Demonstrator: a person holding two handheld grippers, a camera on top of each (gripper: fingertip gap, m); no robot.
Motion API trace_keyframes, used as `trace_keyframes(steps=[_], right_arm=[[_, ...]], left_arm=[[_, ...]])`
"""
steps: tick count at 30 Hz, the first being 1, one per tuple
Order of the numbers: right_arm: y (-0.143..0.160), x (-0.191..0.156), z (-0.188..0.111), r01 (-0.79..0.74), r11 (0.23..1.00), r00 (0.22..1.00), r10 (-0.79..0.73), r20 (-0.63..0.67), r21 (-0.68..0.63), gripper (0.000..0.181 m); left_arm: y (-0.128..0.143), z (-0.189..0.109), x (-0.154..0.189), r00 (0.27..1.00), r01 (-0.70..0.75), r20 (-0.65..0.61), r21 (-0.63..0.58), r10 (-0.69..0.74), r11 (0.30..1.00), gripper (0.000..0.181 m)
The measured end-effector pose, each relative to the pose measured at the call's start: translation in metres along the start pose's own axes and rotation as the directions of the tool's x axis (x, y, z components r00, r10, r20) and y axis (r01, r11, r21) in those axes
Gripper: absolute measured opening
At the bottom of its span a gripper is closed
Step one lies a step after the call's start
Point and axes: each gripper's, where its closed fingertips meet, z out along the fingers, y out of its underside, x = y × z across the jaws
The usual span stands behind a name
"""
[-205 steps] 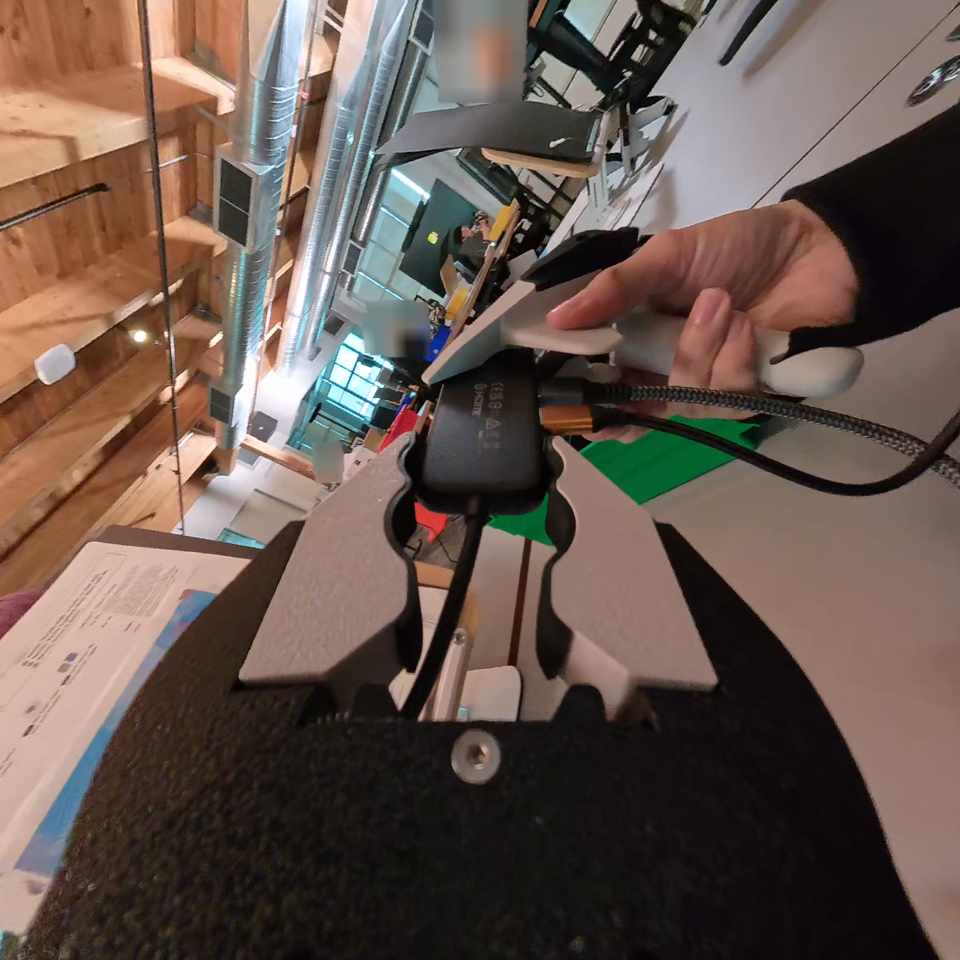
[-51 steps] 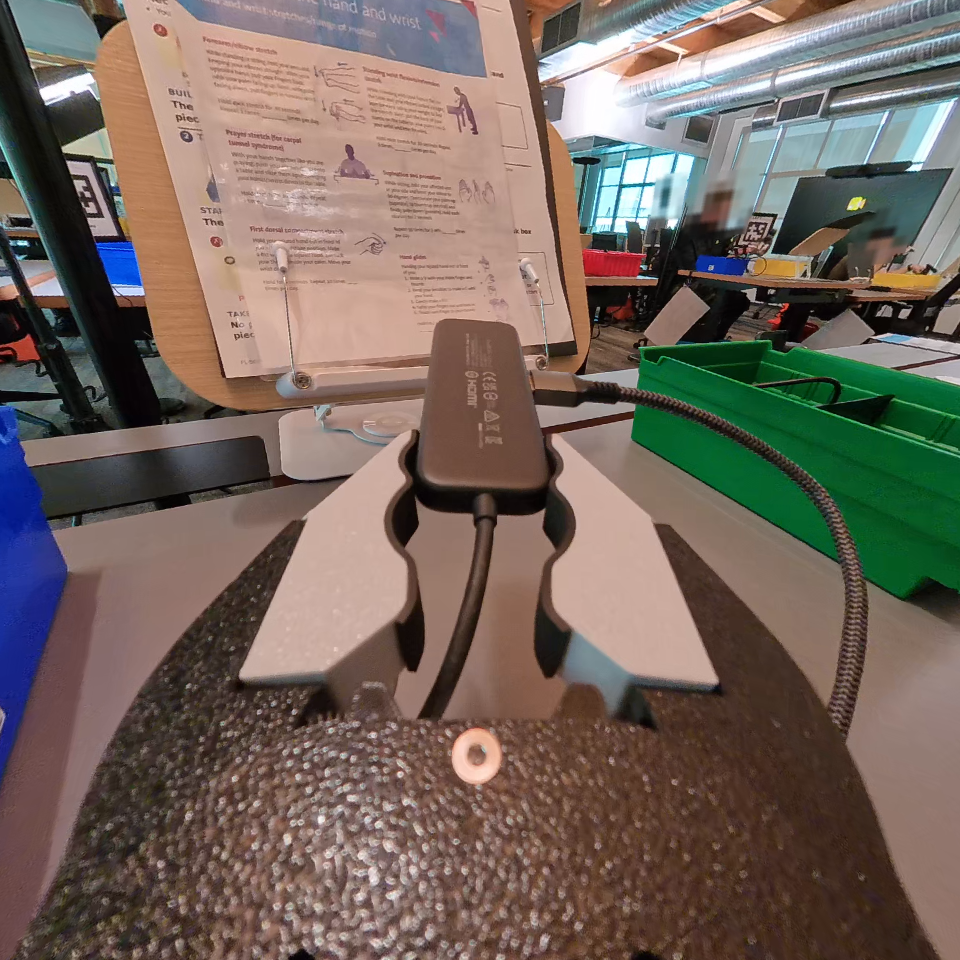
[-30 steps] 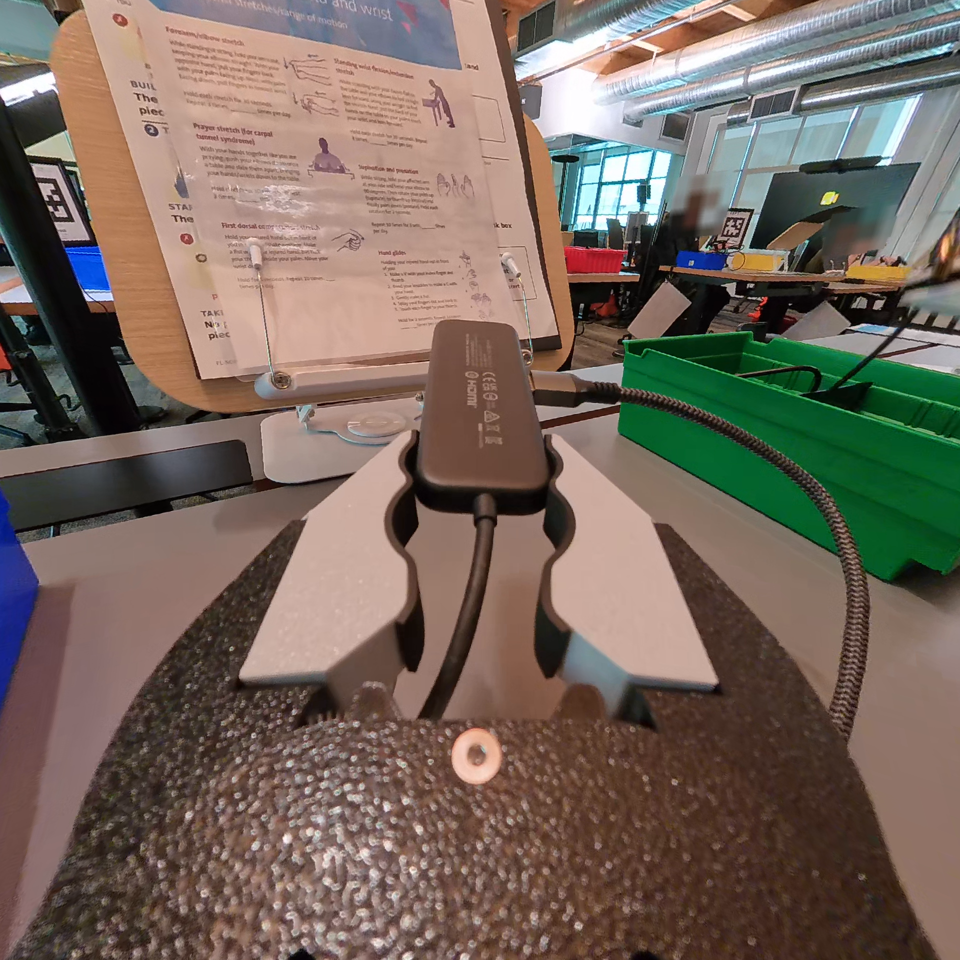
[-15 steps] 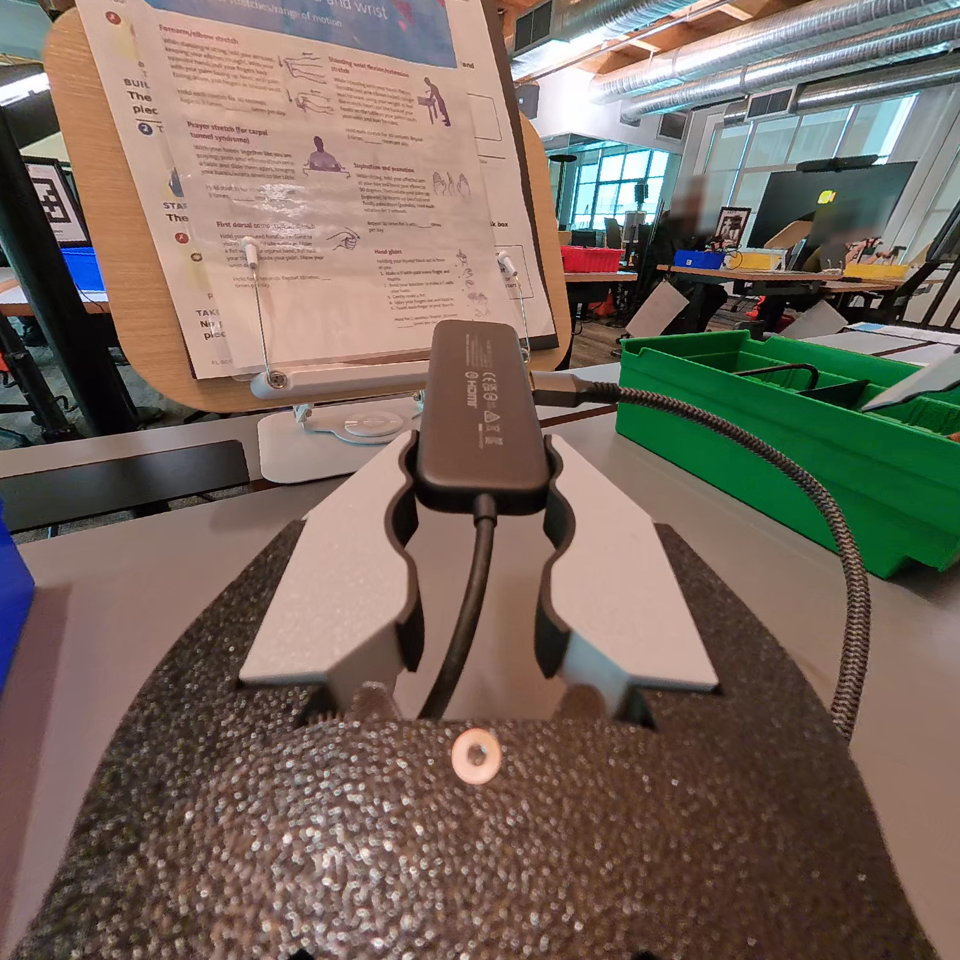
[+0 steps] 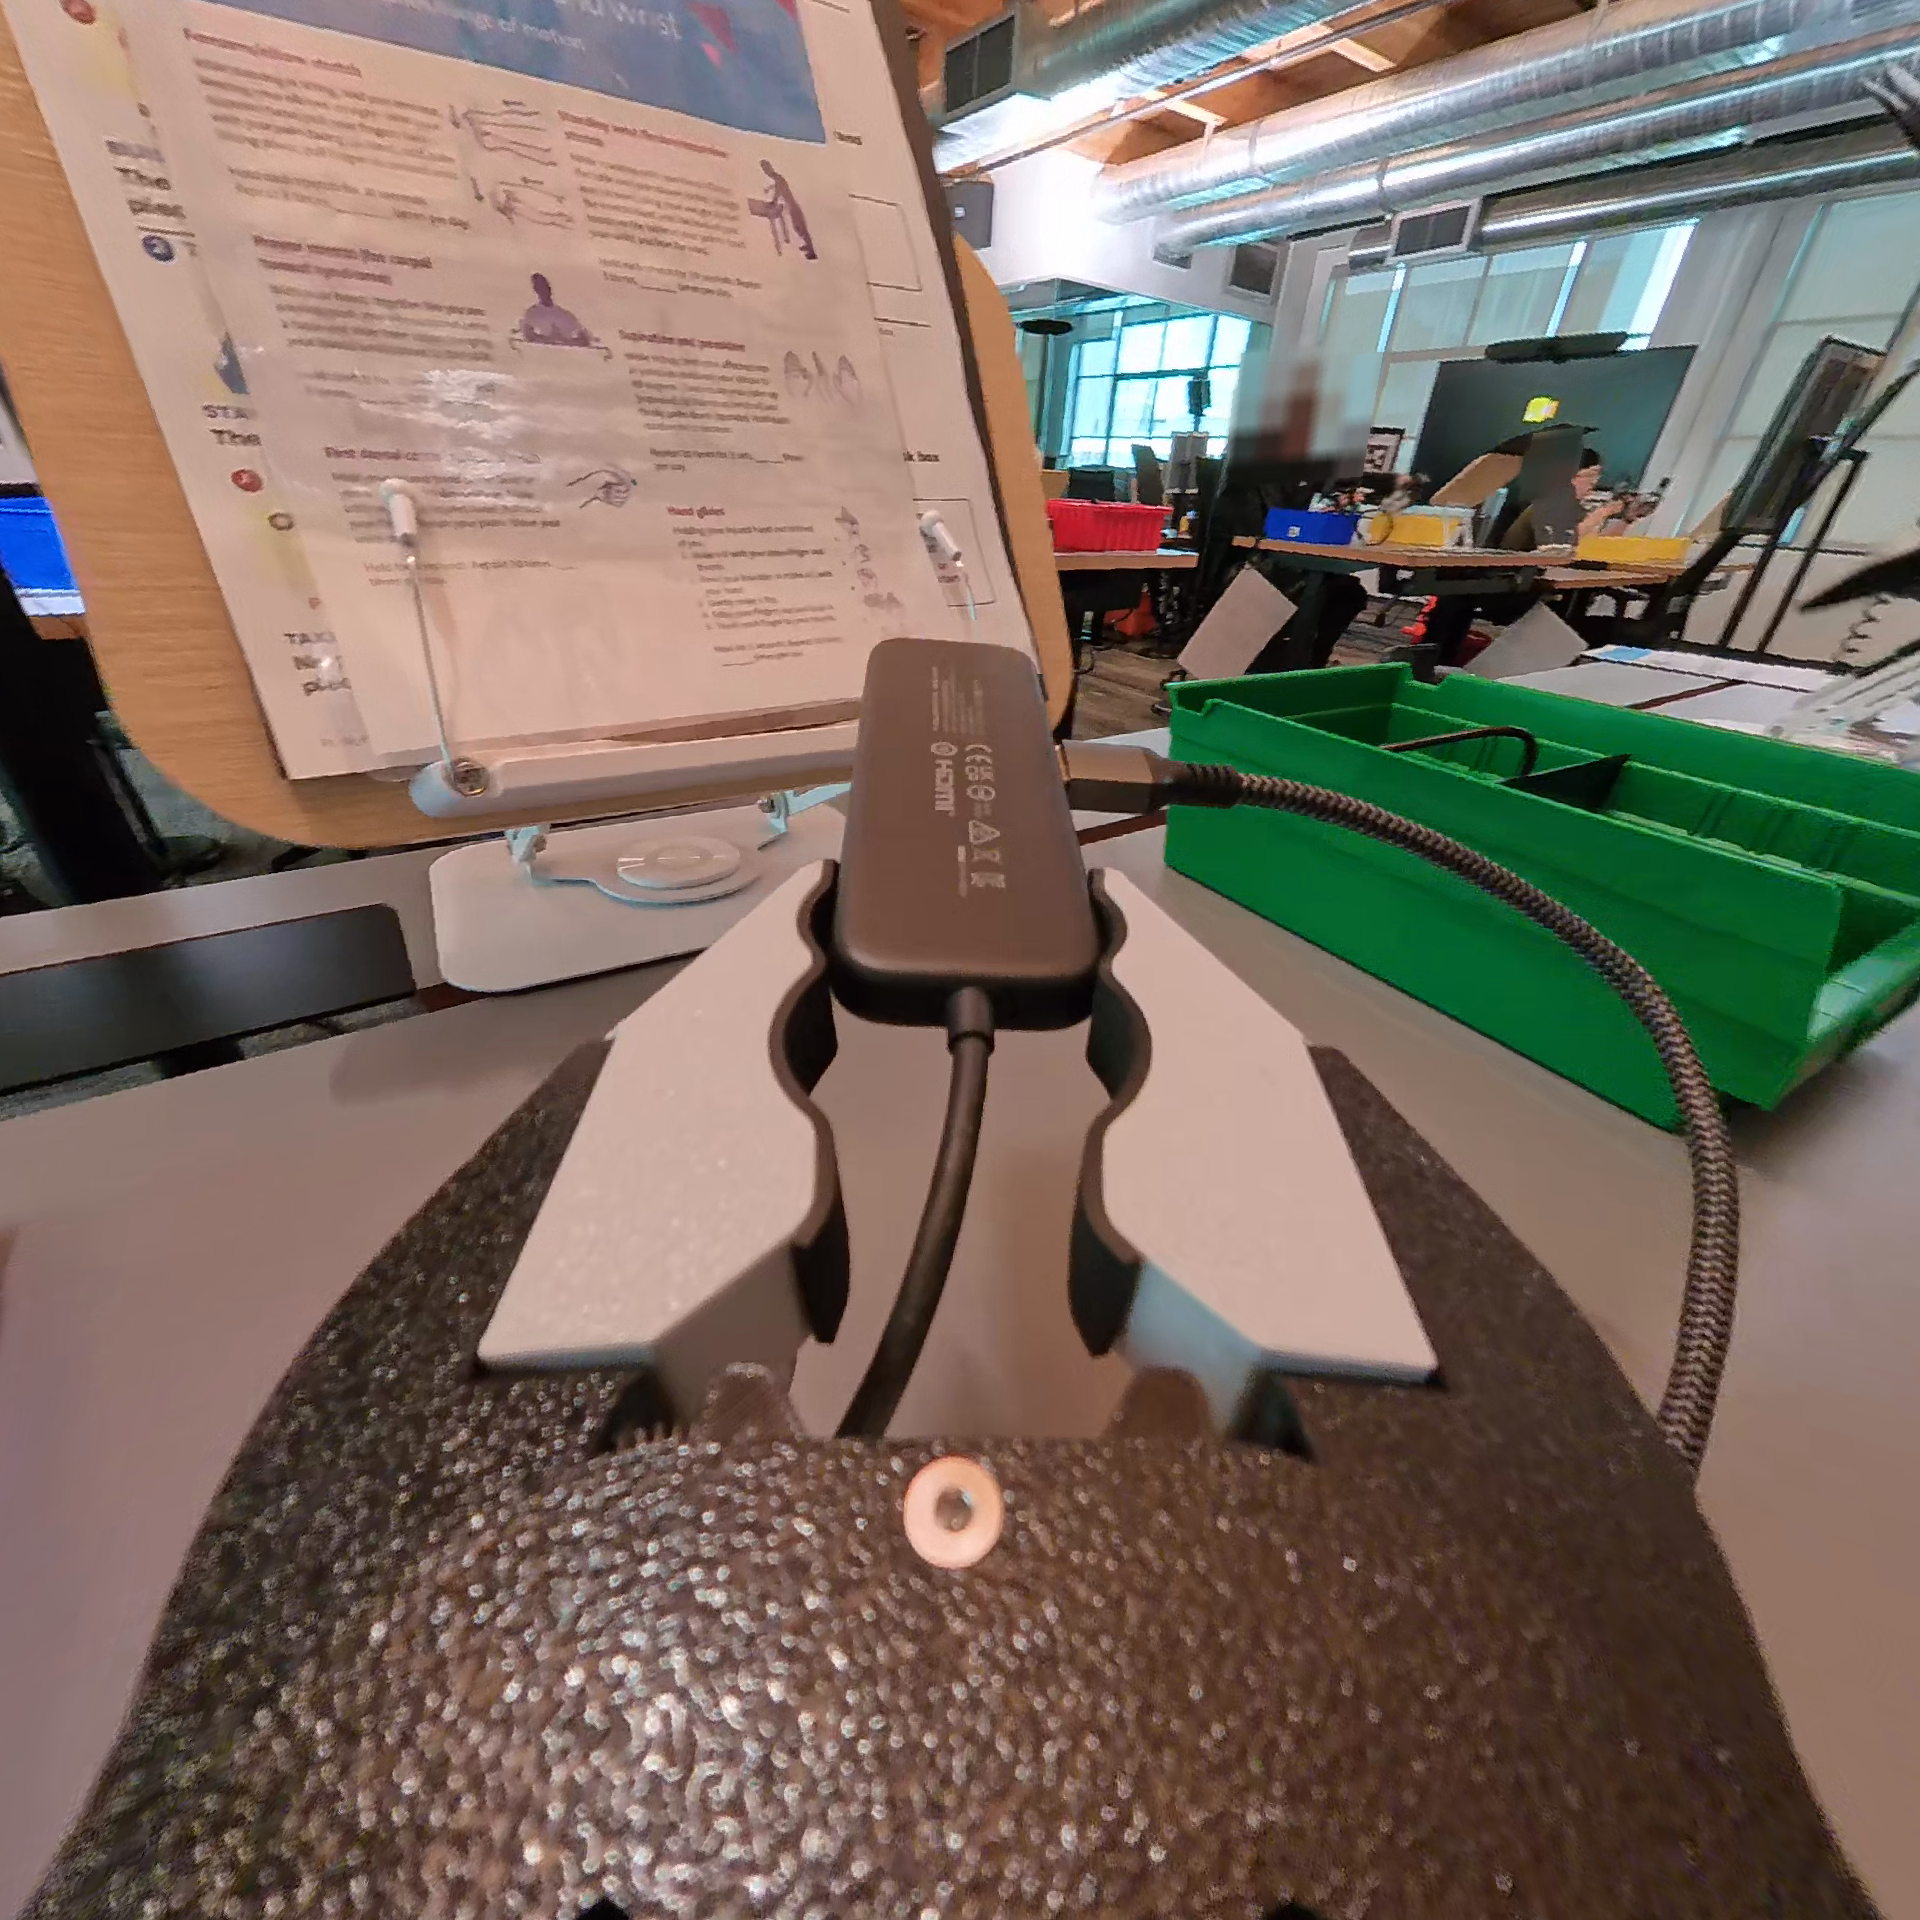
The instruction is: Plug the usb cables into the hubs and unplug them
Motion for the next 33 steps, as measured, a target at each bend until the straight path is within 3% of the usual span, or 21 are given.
trace_keyframes(steps=[3, 5, 8, 11, 13, 15, 19, 23, 30, 33], right_arm=[[-0.083, -0.051, 0.004, -0.159, 0.919, 0.987, 0.145, 0.065, 0.359, 0.079], [-0.123, -0.092, 0.018, -0.217, 0.833, 0.976, 0.166, 0.145, 0.509, 0.079], [-0.162, -0.143, 0.050, -0.192, 0.748, 0.977, 0.083, 0.197, 0.635, 0.080], [-0.180, -0.151, 0.077, -0.251, 0.680, 0.966, 0.138, 0.217, 0.688, 0.077], [-0.185, -0.155, 0.087, -0.243, 0.655, 0.968, 0.120, 0.218, 0.716, 0.070], [-0.181, -0.163, 0.096, -0.211, 0.692, 0.975, 0.095, 0.203, 0.691, 0.068], [-0.170, -0.168, 0.099, -0.208, 0.694, 0.976, 0.105, 0.190, 0.689, 0.050], [-0.160, -0.171, 0.106, -0.166, 0.717, 0.985, 0.095, 0.141, 0.677, 0.047], [-0.162, -0.173, 0.100, -0.252, 0.679, 0.966, 0.134, 0.220, 0.689, 0.024], [-0.160, -0.167, 0.101, -0.284, 0.674, 0.958, 0.176, 0.226, 0.681, 0.023]], left_arm=[[0.000, 0.002, 0.012, 0.999, -0.017, -0.046, -0.010, 0.016, 1.000, 0.045], [0.000, 0.003, 0.020, 0.997, -0.024, -0.070, -0.027, 0.023, 0.999, 0.044], [-0.002, 0.003, 0.028, 0.995, -0.032, -0.100, -0.031, 0.028, 0.999, 0.044], [0.001, 0.002, 0.026, 0.996, -0.040, -0.084, -0.062, 0.035, 0.997, 0.044], [0.005, 0.003, 0.024, 0.996, -0.027, -0.083, -0.078, 0.020, 0.997, 0.044], [0.010, 0.005, 0.026, 0.996, -0.004, -0.088, -0.099, -0.005, 0.995, 0.045], [0.019, 0.008, 0.039, 0.992, -0.027, -0.126, -0.126, 0.011, 0.992, 0.045], [0.024, 0.010, 0.050, 0.988, -0.069, -0.146, -0.151, 0.047, 0.986, 0.045], [0.023, 0.011, 0.057, 0.984, -0.069, -0.170, -0.142, 0.045, 0.987, 0.045], [0.022, 0.011, 0.059, 0.983, -0.072, -0.175, -0.132, 0.048, 0.989, 0.045]])
